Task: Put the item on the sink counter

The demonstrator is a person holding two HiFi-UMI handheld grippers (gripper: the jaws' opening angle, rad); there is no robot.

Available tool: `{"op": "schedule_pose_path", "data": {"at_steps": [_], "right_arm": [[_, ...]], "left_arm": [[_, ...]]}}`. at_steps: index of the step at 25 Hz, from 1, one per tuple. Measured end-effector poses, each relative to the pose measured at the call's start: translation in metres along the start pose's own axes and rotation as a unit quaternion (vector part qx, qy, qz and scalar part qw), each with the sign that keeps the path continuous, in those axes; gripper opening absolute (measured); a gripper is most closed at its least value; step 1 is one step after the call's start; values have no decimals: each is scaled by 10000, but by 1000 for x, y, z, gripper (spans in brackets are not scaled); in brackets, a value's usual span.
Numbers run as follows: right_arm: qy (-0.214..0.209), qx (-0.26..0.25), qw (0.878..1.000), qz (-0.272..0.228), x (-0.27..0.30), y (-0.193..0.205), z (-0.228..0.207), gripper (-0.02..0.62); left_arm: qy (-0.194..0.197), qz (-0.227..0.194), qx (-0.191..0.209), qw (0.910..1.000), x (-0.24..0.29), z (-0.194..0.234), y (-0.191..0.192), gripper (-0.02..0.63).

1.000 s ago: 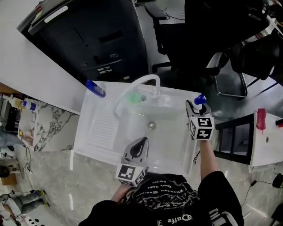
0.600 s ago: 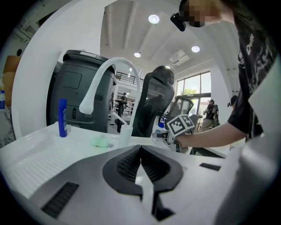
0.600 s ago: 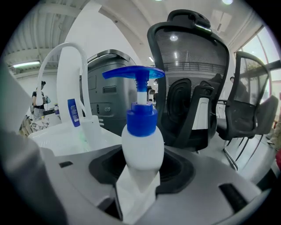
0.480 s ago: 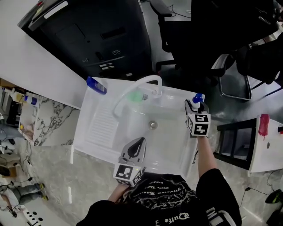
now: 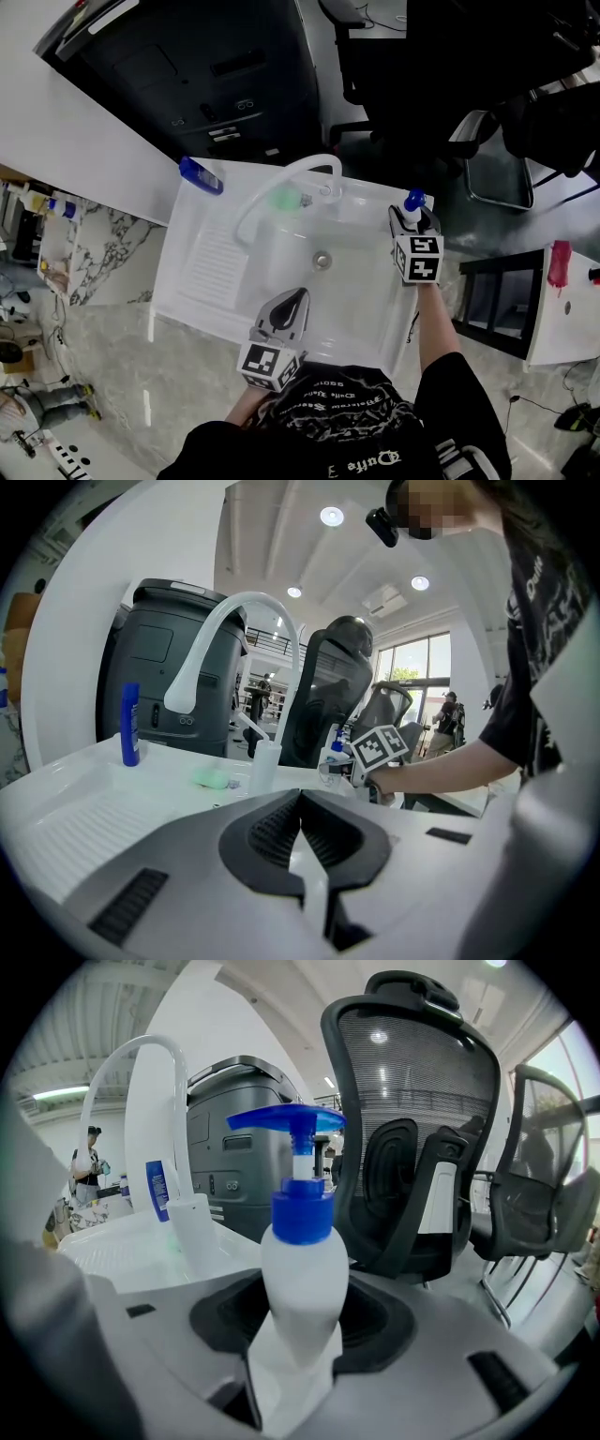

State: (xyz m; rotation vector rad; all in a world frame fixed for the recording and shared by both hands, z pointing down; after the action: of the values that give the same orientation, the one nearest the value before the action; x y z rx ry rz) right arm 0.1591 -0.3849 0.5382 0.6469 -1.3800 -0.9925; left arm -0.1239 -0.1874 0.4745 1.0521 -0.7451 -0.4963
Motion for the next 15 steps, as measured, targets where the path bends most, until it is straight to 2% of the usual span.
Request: {"op": "schedule_pose_path", "data": {"at_steps": [10,14,15], "right_arm": [[20,-28,10000,-15,4,-1,1,207],[-200,271,9994,-97,-1,-7,2,287],[-183,349,9991,-153,-4,-9,1,288]], "left_arm": [[-78,21,-55,10000,-5,0,2,6],[-97,46,-111,9999,-8,0,3,6],[-59,48,-121,9999,-8,0,4,6]]}}
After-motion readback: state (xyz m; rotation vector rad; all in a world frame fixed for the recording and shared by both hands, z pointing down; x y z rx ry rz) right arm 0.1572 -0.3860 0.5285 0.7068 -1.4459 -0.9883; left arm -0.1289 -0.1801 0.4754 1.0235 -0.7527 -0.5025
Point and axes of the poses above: the fingertips, and each gripper's own axes: x forward along the fingers, z to its left, y out of its underside, the point moved 10 cm from there along -x, backward along the fingers, and after that the axes turned 12 degrees about y, right-handed, at the moved point
